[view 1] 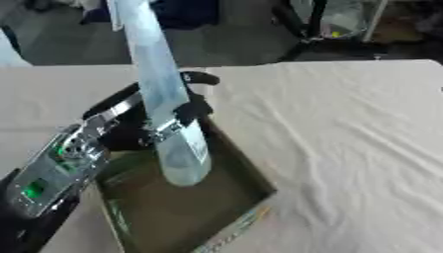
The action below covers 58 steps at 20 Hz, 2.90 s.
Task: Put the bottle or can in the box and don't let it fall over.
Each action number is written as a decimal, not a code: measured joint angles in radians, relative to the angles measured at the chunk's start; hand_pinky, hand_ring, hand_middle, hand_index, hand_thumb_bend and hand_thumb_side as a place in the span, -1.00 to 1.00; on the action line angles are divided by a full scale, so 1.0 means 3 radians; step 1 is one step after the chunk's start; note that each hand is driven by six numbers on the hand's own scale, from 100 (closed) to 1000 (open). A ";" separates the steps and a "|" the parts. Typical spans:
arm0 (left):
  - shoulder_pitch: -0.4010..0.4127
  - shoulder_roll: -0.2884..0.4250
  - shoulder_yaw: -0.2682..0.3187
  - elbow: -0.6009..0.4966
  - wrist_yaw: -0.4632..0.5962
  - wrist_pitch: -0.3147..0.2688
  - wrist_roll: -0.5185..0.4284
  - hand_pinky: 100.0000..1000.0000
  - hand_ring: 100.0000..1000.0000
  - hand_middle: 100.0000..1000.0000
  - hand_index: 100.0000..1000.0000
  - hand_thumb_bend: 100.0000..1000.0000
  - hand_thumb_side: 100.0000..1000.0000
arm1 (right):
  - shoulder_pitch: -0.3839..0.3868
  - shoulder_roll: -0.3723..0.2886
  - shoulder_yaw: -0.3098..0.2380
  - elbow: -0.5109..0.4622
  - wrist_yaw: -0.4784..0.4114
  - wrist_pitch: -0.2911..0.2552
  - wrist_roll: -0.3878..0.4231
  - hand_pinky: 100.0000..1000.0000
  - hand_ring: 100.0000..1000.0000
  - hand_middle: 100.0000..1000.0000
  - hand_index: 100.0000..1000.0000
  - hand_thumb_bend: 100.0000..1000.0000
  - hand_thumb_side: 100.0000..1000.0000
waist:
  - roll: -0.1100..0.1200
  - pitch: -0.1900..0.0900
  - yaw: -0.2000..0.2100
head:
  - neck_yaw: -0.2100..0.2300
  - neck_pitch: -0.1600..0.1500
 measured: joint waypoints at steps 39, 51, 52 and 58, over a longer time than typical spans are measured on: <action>0.0357 0.0053 0.0119 0.0464 -0.0560 -0.0835 -0.0779 1.00 1.00 1.00 0.69 0.18 1.00 | -0.0019 0.0000 0.0000 0.0000 0.0000 0.0000 -0.0002 1.00 1.00 0.94 1.00 -1.00 -0.18 | -0.0003 0.0016 -0.0009 | -0.0041 0.0021; 0.0460 0.0154 0.0349 0.0242 -0.0681 -0.0631 -0.0812 1.00 1.00 1.00 0.76 -0.47 1.00 | -0.0016 0.0000 0.0000 0.0000 0.0000 0.0002 -0.0003 1.00 1.00 0.94 1.00 -1.00 -0.18 | 0.0001 0.0016 -0.0004 | -0.0040 0.0022; 0.0461 0.0154 0.0359 0.0242 -0.0697 -0.0609 -0.0811 1.00 1.00 1.00 0.75 -0.18 1.00 | -0.0016 0.0000 0.0000 0.0000 0.0000 0.0002 -0.0003 1.00 1.00 0.94 1.00 -1.00 -0.18 | 0.0001 0.0016 -0.0004 | -0.0039 0.0022; 0.0461 0.0167 0.0408 0.0174 -0.1041 -0.0519 -0.0733 1.00 1.00 1.00 0.76 0.37 1.00 | -0.0016 0.0000 0.0000 0.0000 0.0000 0.0002 -0.0004 1.00 1.00 0.94 1.00 -1.00 -0.18 | 0.0004 0.0016 -0.0003 | -0.0038 0.0022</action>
